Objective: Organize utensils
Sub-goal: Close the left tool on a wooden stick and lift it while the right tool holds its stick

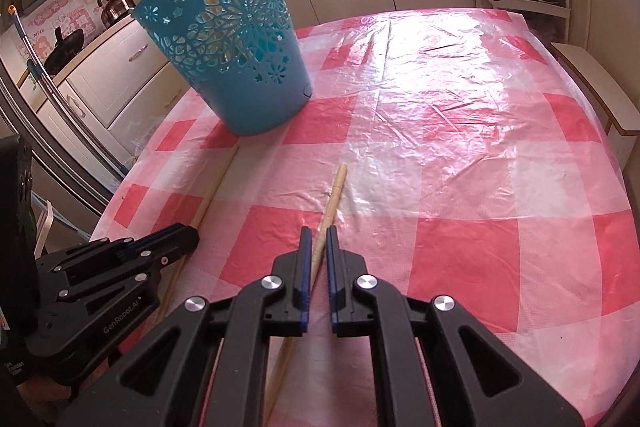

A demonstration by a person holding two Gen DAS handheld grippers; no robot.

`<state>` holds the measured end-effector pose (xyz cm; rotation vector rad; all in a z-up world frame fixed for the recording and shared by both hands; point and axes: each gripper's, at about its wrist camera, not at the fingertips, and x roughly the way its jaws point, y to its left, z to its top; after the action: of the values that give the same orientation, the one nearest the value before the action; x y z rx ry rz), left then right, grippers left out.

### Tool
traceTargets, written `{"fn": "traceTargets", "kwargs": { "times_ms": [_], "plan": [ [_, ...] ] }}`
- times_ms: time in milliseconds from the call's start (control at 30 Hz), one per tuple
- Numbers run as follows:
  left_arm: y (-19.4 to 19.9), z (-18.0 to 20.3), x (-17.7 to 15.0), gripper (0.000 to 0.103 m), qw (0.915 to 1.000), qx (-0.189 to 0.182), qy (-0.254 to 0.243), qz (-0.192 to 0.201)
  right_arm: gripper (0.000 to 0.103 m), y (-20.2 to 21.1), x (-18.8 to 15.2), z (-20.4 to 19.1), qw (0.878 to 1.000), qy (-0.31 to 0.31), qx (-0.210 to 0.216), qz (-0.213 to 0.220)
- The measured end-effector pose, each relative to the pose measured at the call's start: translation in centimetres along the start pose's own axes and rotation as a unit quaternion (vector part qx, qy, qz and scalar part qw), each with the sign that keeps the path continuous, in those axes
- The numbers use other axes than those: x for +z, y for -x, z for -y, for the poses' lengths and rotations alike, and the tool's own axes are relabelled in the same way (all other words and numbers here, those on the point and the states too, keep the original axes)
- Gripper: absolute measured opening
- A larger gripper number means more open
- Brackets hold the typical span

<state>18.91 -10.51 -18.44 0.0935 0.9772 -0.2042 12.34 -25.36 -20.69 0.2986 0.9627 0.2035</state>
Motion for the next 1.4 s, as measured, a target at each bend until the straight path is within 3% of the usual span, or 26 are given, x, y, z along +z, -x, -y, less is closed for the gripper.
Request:
{"fn": "traceTargets", "kwargs": {
  "times_ms": [200, 333, 833, 933, 1000, 1233, 1400],
  "plan": [
    [1.4, -0.9, -2.1, 0.005, 0.9999, -0.001, 0.009, 0.009, 0.008, -0.1, -0.1, -1.0, 1.000, 0.030, -0.006, -0.005],
    [1.9, -1.3, -2.6, 0.005, 0.9998, -0.012, 0.012, -0.005, 0.008, -0.2, 0.0, -0.6, 1.000, 0.010, 0.004, -0.008],
    [-1.2, -0.9, 1.3, 0.015, 0.9999, 0.009, 0.003, 0.005, 0.008, -1.1, 0.8, -1.8, 0.999, 0.027, -0.031, -0.004],
    [-1.4, -0.7, 1.4, 0.014, 0.9999, 0.005, -0.001, 0.011, 0.008, -1.2, 0.9, -2.0, 0.999, 0.036, -0.036, -0.006],
    [-1.4, -0.5, 1.4, 0.005, 0.9999, -0.002, -0.005, 0.016, 0.009, -1.3, 0.9, -2.1, 0.998, 0.045, -0.039, -0.009],
    [-1.1, -0.8, 1.4, 0.004, 0.9994, -0.012, 0.003, 0.031, 0.009, -1.4, 1.1, -2.0, 0.998, 0.048, -0.036, -0.011],
    [2.2, -1.5, 1.5, 0.004, 0.9972, -0.016, 0.012, 0.072, 0.008, -1.5, 0.9, -2.7, 0.997, 0.063, -0.049, -0.009]
  ]
}}
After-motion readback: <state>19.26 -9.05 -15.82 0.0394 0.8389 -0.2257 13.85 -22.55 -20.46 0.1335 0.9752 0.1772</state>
